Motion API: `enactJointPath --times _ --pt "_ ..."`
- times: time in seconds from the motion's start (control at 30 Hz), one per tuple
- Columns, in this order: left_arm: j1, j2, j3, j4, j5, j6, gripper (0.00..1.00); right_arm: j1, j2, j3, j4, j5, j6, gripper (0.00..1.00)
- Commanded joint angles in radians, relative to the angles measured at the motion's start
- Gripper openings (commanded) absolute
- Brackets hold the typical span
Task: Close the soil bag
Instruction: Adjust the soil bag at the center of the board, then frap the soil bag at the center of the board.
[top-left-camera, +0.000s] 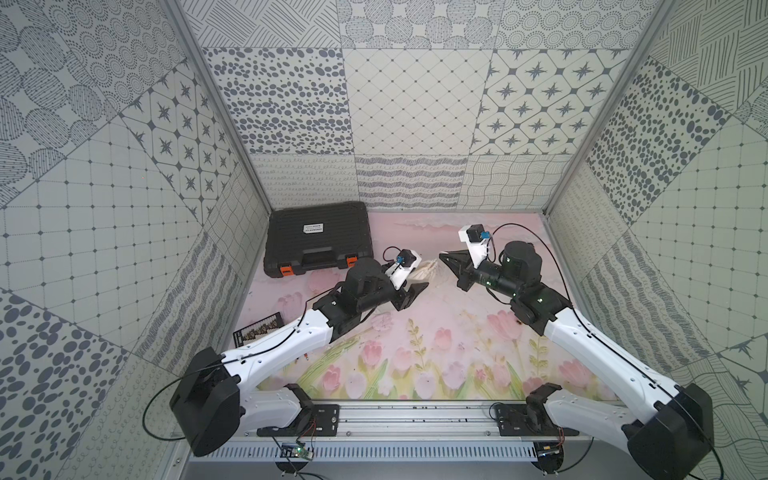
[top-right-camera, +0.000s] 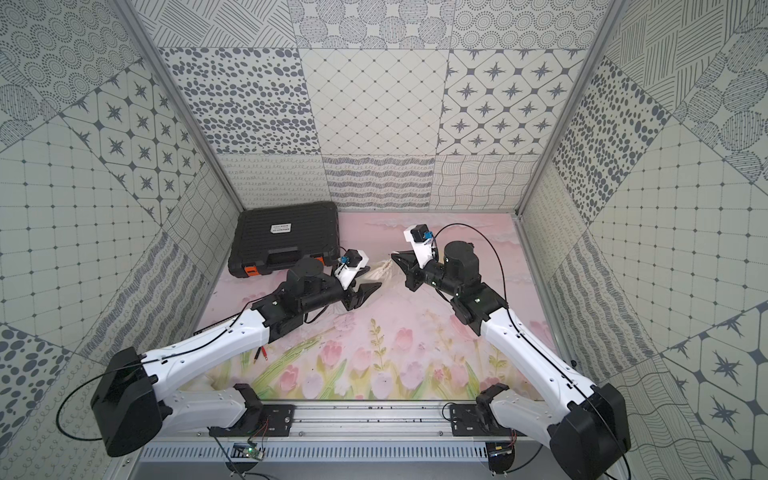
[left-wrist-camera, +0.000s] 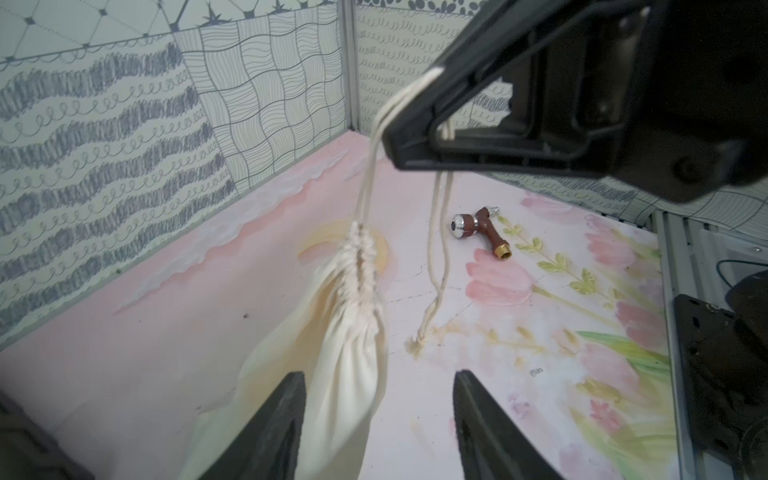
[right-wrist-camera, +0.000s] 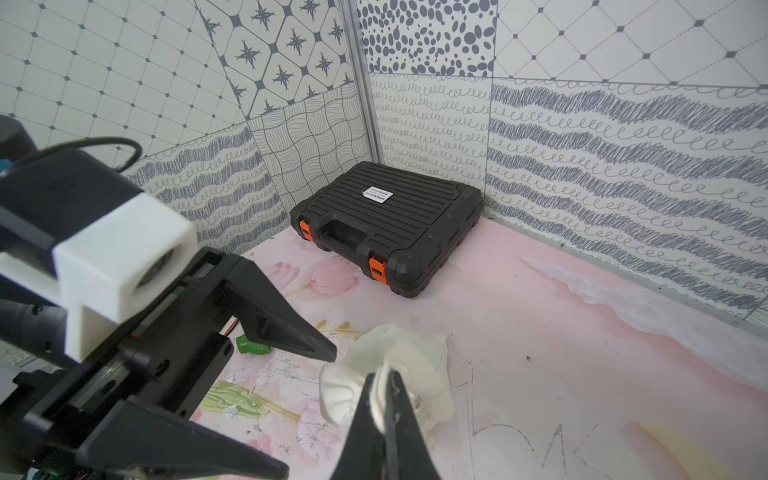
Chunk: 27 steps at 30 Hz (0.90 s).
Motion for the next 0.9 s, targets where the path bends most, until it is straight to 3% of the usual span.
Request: enactJointPath --times 0.0,0.27,0.53,0.67,0.87 --pt "-0.028 0.125 0.087 0.125 0.113 0.035 0.61 0.004 -0.037 -0.026 -0.014 0.032 -0.029 0.00" --pt "-0.029 0.184 0.140 0.245 0.101 0.068 0.63 0.005 -0.073 -0.055 -0.029 0.037 -0.020 0.00" --pt "-0.029 0.258 0.202 0.182 0.130 0.166 0.49 0.005 -0.095 -0.057 -0.007 0.053 0.007 0.00" --pt "-0.029 0.275 0.203 0.167 0.122 0.188 0.36 0.005 -0.116 -0.062 -0.004 0.079 0.009 0.00" --pt "-0.029 0.289 0.236 0.155 0.110 0.220 0.31 0.004 -0.116 -0.064 -0.004 0.071 0.012 0.00"
